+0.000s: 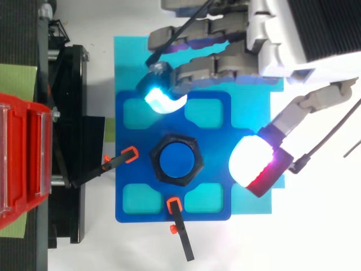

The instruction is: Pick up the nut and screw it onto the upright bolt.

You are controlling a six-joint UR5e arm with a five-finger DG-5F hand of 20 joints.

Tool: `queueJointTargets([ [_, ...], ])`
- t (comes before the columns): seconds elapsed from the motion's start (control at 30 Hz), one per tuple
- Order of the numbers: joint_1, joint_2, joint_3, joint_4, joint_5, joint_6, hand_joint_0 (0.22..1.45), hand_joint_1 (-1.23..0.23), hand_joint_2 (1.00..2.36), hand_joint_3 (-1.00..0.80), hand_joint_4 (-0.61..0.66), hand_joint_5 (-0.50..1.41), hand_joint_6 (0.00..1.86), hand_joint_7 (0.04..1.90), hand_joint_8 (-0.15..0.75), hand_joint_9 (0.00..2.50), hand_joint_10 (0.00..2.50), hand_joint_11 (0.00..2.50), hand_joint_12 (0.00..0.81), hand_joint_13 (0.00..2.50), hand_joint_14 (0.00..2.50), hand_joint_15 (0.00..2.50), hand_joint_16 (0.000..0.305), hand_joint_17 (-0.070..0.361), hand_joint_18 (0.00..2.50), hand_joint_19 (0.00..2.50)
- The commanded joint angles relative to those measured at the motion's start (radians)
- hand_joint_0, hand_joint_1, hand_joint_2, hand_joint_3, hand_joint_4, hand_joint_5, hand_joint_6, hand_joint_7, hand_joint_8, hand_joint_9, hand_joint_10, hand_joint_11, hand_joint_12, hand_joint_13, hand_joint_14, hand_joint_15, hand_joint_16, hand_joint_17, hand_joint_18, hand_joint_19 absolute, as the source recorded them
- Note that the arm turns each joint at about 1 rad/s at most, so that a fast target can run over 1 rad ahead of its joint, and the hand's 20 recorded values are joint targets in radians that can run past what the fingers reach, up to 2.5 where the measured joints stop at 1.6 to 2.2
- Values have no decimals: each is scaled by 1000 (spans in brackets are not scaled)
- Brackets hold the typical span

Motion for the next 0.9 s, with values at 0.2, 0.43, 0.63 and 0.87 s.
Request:
queueJointTargets([
  [0.2, -11, 91, -1, -209, 82, -35, 441, -238, 1000, -500, 189, -172, 501, 665, 224, 591, 0, 0, 309, 236, 0, 0, 41, 93, 0, 0],
  [0.43, 1, 226, -169, -167, 167, -29, 446, -258, 1000, -500, 196, -167, 502, 671, 226, 591, 0, 0, 308, 233, 0, 0, 41, 92, 0, 0],
  [0.63, 33, 359, -383, 61, 322, 63, 452, -276, 1000, -500, 207, -162, 502, 682, 228, 595, 0, 0, 305, 230, 0, 0, 40, 89, 0, 0],
  [0.87, 61, 379, -422, 23, 420, 184, 465, -311, 1000, -500, 201, -161, 502, 682, 224, 595, 0, 0, 299, 222, 0, 0, 38, 86, 0, 0],
])
